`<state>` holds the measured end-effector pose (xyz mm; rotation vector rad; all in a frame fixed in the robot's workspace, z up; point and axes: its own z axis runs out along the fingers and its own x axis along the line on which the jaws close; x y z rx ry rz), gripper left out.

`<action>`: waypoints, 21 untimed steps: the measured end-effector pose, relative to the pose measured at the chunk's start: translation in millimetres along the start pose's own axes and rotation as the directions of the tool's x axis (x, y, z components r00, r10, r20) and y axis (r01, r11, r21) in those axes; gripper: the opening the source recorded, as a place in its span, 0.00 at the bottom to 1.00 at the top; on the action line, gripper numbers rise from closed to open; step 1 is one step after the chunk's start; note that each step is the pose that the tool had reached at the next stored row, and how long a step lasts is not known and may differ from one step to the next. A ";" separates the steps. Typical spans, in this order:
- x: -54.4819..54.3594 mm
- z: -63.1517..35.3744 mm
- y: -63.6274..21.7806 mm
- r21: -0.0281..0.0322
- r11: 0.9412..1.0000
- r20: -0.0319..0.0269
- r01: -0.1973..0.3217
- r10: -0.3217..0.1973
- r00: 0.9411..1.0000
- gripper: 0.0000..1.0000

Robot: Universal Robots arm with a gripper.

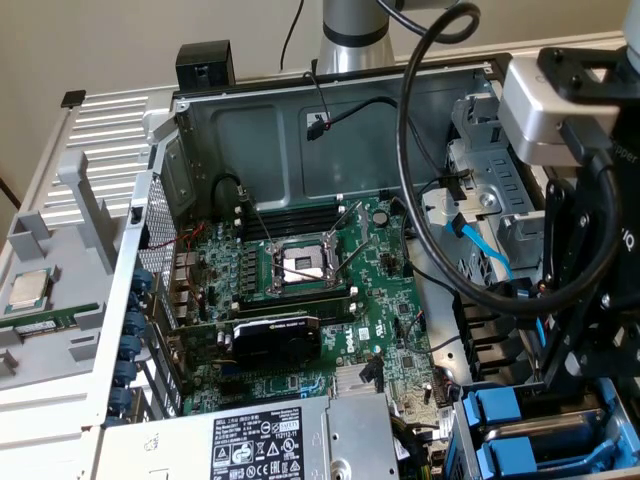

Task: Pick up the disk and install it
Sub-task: 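Insert the second disk wire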

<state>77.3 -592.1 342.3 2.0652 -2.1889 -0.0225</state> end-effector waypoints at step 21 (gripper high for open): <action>-0.8 2.4 1.2 0.009 1.000 0.001 -0.003 0.003 1.000 0.17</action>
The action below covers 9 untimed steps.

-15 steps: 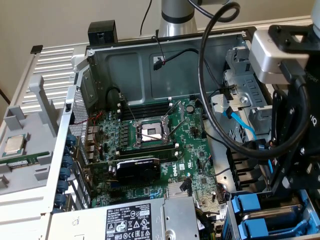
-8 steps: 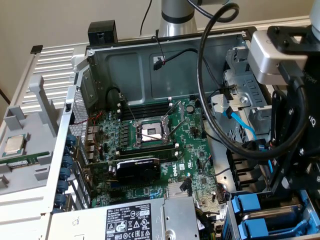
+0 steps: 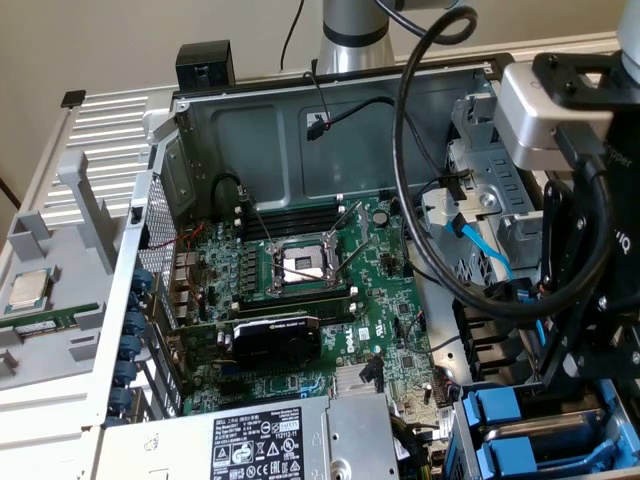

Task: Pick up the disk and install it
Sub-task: 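Insert the second disk wire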

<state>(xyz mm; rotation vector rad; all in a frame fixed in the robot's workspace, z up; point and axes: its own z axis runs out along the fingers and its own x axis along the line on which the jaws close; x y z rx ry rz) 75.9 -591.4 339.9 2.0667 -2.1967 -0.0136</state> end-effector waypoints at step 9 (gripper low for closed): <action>-0.6 1.7 0.1 0.002 1.000 0.000 -0.001 0.001 1.000 0.17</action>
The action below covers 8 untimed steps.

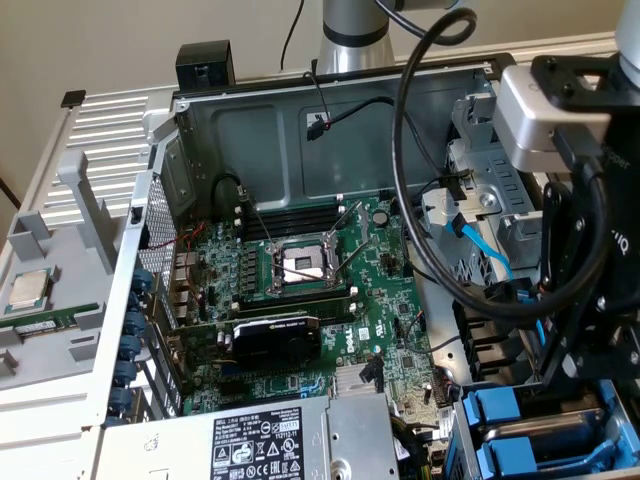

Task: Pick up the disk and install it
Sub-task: 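Insert the second disk wire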

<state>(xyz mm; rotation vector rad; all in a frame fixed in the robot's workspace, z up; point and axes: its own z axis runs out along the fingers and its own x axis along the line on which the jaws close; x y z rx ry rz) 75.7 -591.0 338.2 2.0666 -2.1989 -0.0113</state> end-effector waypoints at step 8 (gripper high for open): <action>0.0 0.5 2.1 0.001 1.000 0.000 0.000 0.000 1.000 0.17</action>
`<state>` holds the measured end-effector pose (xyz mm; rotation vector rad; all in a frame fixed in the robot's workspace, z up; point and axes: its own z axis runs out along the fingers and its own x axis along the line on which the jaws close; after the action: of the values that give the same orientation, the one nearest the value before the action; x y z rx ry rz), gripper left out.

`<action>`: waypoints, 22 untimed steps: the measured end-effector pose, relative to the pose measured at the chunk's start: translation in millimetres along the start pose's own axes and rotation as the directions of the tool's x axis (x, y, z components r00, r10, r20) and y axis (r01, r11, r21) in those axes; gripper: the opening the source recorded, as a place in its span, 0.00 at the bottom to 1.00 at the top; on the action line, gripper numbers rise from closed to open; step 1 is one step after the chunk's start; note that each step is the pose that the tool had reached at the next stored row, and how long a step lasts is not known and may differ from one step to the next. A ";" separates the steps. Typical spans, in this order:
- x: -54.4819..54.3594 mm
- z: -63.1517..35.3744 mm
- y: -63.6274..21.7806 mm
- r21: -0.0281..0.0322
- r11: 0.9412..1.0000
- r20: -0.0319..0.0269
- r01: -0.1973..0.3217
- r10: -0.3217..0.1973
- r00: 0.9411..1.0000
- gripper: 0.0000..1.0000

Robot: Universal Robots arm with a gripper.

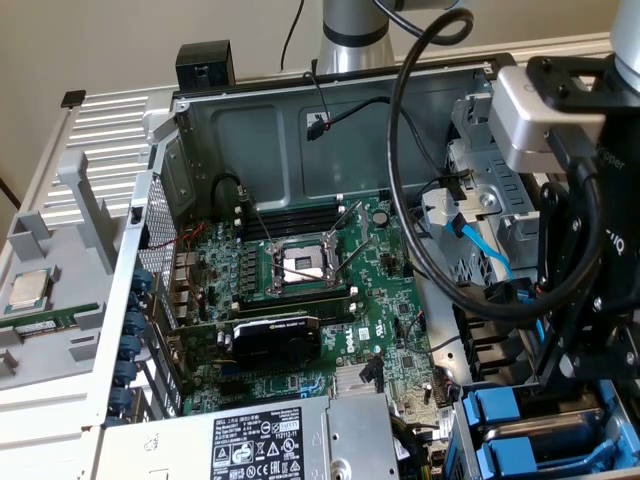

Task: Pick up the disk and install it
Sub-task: 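Insert the second disk wire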

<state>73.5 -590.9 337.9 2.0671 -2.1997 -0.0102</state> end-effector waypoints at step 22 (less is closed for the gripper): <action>-0.1 0.4 -1.4 0.001 1.000 0.000 0.000 0.000 1.000 0.17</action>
<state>74.9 -590.8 337.3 2.0676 -2.2005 -0.0088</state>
